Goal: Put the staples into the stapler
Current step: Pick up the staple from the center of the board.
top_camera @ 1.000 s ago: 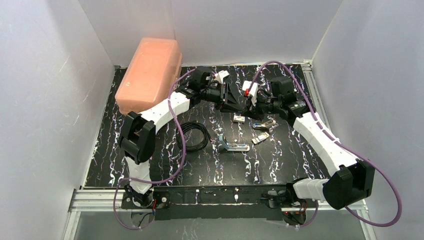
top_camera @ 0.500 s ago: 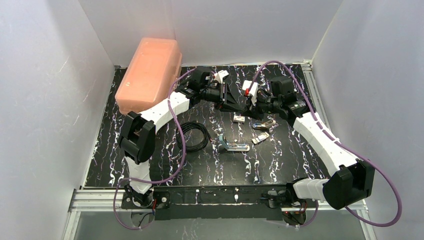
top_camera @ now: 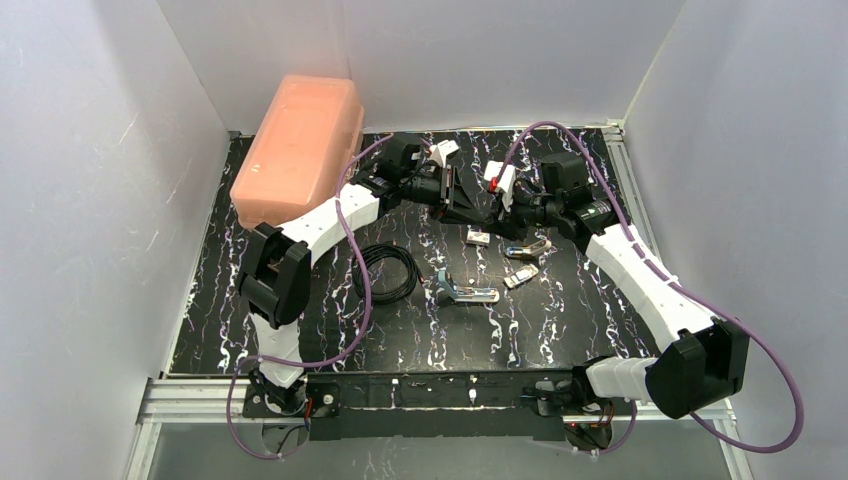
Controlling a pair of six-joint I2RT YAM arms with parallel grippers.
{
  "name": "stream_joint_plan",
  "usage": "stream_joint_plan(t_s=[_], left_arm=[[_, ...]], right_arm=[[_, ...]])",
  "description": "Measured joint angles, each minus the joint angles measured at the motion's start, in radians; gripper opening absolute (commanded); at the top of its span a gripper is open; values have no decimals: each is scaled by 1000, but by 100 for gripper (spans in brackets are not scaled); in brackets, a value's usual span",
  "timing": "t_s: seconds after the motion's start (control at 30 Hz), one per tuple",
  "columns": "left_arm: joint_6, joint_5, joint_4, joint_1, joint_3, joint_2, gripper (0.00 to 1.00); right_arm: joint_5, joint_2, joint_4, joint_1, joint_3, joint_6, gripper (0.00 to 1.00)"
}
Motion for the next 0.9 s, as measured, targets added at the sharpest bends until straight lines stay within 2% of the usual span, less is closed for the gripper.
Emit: stream_joint_plan(t_s=[0.5, 0.73, 0.9], left_arm=[[107, 10, -31, -5, 0, 0, 0], [237, 21, -35, -5, -7, -19, 0], [362, 37, 42, -5, -113, -125, 0]], right_arm=[[3, 3, -35, 0, 0, -16, 49], [-31, 2, -127, 0, 1, -56, 56], [-82, -6, -183, -1, 19, -47, 57]])
